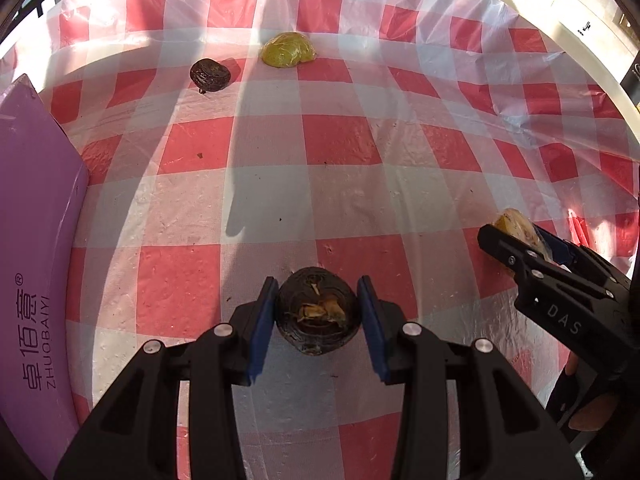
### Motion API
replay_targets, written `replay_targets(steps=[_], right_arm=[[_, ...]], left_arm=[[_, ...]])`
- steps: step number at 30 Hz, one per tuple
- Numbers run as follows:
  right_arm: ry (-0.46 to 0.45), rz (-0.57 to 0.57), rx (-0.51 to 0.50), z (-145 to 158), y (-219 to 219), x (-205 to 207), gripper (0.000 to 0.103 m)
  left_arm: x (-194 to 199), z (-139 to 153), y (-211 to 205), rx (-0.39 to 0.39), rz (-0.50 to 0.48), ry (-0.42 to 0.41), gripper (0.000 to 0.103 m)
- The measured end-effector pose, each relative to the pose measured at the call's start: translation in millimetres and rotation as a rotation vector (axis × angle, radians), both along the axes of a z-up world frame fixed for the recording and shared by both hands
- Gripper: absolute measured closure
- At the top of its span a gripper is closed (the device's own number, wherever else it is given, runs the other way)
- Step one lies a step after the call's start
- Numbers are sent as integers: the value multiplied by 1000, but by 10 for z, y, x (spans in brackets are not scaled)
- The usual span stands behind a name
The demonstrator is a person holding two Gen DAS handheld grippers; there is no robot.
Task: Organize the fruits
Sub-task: 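Carry the mangosteen and bagged halved fruit toward the white box with both tools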
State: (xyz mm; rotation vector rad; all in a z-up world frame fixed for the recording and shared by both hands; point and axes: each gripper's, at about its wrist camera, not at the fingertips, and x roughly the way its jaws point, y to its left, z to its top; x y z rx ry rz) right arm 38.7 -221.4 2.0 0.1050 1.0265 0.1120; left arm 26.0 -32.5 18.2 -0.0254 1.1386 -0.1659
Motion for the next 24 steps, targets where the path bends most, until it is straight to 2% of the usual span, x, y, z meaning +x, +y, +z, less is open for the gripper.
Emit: replay_targets(steps=[1,4,11,20,24], right_arm=[[18,5,-20,-44,35,12,37],[-10,-2,-51,-62,94,-40,40],[16,-107,17,59,121,-357,41],[59,-115,45,227,532,-987,41],[79,-114,53,250,722,-1208,41]], left_arm=[[-24,5,25,-1,-7,0,62],[-98,44,148,-6,-17,-6,62],[-352,217,530,-19,-40,-21,62],[-798,322,610,-12,-187,-2,62],[-858,461,572,-17,-270,-41,62]])
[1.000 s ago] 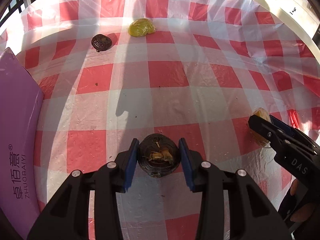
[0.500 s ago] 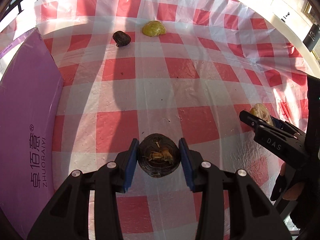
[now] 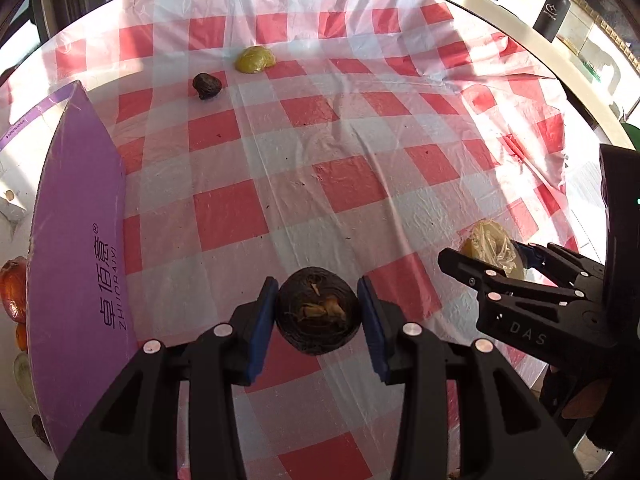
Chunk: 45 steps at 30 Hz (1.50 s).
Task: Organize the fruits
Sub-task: 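Carry the mangosteen and bagged halved fruit toward the white box with both tools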
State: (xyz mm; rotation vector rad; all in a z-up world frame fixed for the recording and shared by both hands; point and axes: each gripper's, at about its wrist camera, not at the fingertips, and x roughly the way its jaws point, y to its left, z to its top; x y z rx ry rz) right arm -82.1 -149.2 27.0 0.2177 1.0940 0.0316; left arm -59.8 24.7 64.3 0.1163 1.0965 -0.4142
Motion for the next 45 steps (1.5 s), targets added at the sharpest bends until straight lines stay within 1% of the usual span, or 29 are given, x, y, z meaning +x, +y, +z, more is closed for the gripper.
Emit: replay_targets(steps=[6,17,21,24,28,31,35,41,45], right_arm=[[-16,23,-7,118,294,-174,41],[-73,43,5,362,765,-223,41],[-108,73,5,475,974,-165,41],[-146,97,11,613,1142,-103,41],[-190,141,19,775,1374,-39,41],[-210,193,22,863,1592,-5,41],[-235,293,15,957,1978,31,41],[-288,506,-39,1075,2608,-41,41],[-291,637,-64,1054,2927,-96,41]], left_arm=[[-30,242,82,-40,-28,-54,62],[-40,617,553,-86,-26,-151,62],[-22,759,780,-97,-8,-196,62],[-7,844,977,-101,16,-223,62],[4,890,1278,-94,61,-244,62],[-1,885,1542,-77,105,-252,62],[-20,833,1920,-46,182,-252,62],[-66,677,2496,1,311,-215,62],[-86,555,2768,35,377,-179,62]])
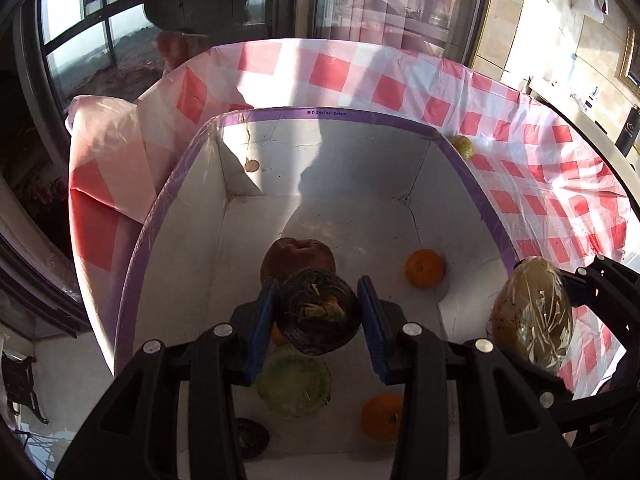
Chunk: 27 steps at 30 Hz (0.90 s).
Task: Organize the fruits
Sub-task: 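Carry the mangosteen and bagged halved fruit toward the white box with both tools, then release the mangosteen into the box with the left tool while the right tool drops the bagged fruit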
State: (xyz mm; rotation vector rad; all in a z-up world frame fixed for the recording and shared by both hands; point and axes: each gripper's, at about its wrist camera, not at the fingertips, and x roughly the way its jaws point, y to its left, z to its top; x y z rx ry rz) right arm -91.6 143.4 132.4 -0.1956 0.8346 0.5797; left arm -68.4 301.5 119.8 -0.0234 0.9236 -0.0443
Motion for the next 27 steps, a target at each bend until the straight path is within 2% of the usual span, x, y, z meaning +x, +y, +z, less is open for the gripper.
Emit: replay_targets(steps=[3,9,21,27], right_arm=[[27,47,-32,-100,167,26,41],[91,57,-77,-339,267,62,41],[81,77,-115,-411,285,2,41],[79,49,-102,-404,327,36,40]], left_arm=[[4,-78,129,14,30,28,62],[20,-223,191,48,41,85,62],[84,-304,179,53,39,125,61],[77,-316,193,44,41,141,44]])
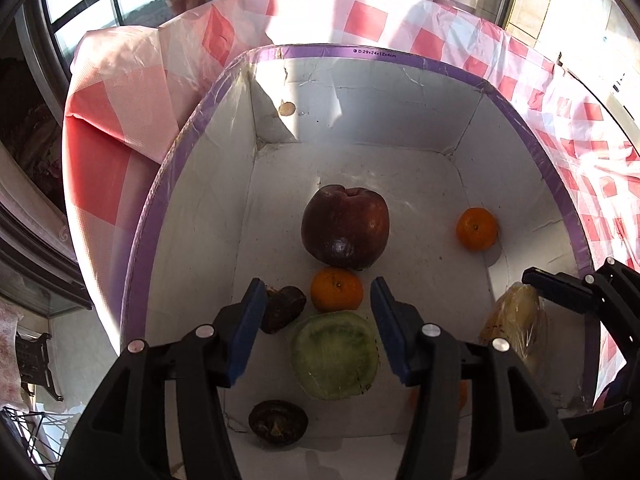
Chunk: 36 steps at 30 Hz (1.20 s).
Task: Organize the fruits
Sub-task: 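Release the mangosteen into the box with the left tool while the right tool drops the bagged fruit, then move both open tools back to the last mangosteen and bagged round fruit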
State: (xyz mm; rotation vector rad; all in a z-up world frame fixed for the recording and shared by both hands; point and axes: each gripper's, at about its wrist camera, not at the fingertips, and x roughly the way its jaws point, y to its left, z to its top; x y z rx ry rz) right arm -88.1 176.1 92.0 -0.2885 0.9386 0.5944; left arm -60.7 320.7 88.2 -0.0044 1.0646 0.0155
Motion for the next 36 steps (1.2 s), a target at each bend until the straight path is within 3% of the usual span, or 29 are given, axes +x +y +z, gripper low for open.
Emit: replay_targets(steps=[2,12,23,28,32,34,36], right_arm=[[2,-17,19,12,-31,19,33],[-5,-16,52,4,-45,8,30],[-21,84,82,11,-78,-70,25],[25,176,150,59,-175,-45,25],[114,211,253,164,-341,97,24],[124,195,327,276,-501,190,24],[128,163,401,398,-716,298,24]], left_arm=[[5,-5,10,-7,5,7,36],[13,-27,-29,16,-7,17,32],[19,-47,-47,49,4,21,29],[47,-51,-51,76,27,31,29],[144,-68,-40,89,63,83,28],[194,-49,-73,140,98,104,22],[221,66,-131,193,140,68,14]])
